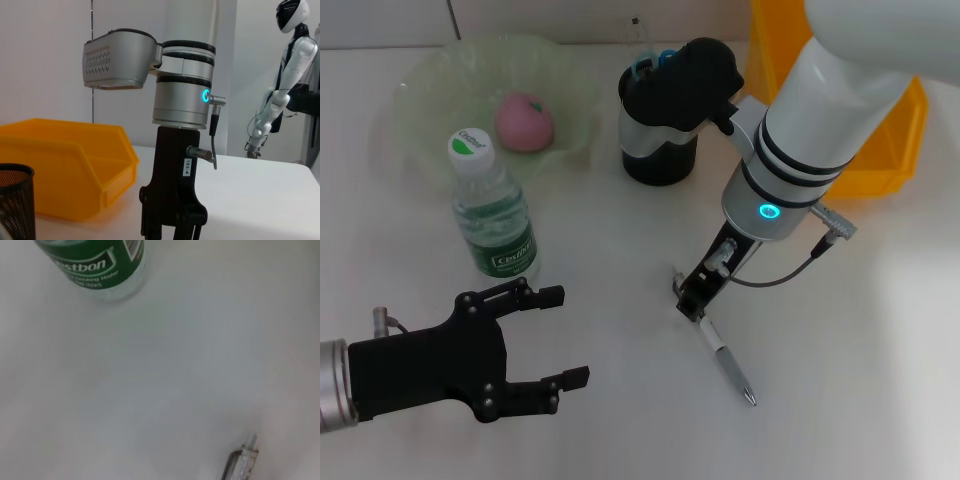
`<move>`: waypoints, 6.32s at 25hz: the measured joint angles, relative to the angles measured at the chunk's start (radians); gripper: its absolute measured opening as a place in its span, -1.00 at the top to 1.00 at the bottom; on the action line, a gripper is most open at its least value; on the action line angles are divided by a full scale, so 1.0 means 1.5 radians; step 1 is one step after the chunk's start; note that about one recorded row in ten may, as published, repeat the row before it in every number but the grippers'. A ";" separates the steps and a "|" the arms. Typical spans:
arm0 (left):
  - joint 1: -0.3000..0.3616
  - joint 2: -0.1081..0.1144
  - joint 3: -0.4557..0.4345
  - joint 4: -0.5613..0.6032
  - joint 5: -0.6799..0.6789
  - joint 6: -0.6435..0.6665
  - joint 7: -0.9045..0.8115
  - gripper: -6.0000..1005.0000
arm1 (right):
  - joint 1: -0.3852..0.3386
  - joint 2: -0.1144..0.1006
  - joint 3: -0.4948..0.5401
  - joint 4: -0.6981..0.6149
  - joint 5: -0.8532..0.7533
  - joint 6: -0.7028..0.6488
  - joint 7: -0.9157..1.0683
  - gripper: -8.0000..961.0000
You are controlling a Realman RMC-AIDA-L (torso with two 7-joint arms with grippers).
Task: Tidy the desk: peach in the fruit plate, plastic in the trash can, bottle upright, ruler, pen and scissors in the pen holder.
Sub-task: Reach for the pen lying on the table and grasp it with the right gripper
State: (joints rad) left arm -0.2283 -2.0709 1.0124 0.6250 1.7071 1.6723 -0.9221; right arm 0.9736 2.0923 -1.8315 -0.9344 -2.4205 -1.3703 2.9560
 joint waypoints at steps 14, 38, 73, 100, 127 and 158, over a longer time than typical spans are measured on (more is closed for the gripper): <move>-0.002 0.000 0.000 -0.002 -0.001 0.000 0.003 -0.72 | 0.007 0.000 0.000 0.009 0.001 -0.001 0.000 0.30; -0.007 0.000 0.000 -0.009 0.000 -0.001 0.007 -0.72 | 0.037 0.000 -0.035 0.063 0.043 0.022 0.000 0.39; -0.010 0.000 -0.005 -0.018 0.000 0.009 0.011 -0.72 | -0.088 -0.006 0.118 -0.236 -0.073 -0.082 -0.035 0.82; -0.010 0.001 -0.003 -0.017 -0.001 0.013 0.004 -0.72 | -0.084 0.000 -0.020 -0.202 -0.070 -0.118 -0.065 -0.19; -0.010 0.001 -0.006 -0.017 -0.001 0.016 0.003 -0.72 | -0.052 0.000 -0.069 -0.114 -0.036 -0.058 -0.027 0.09; -0.014 0.001 -0.006 -0.017 -0.001 0.016 0.007 -0.72 | -0.036 0.000 -0.121 -0.089 -0.035 -0.042 -0.008 0.68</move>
State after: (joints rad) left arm -0.2498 -2.0698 1.0033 0.5989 1.7057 1.6965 -0.9111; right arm 0.9194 2.0924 -2.0133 -1.0686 -2.4732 -1.4335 2.9434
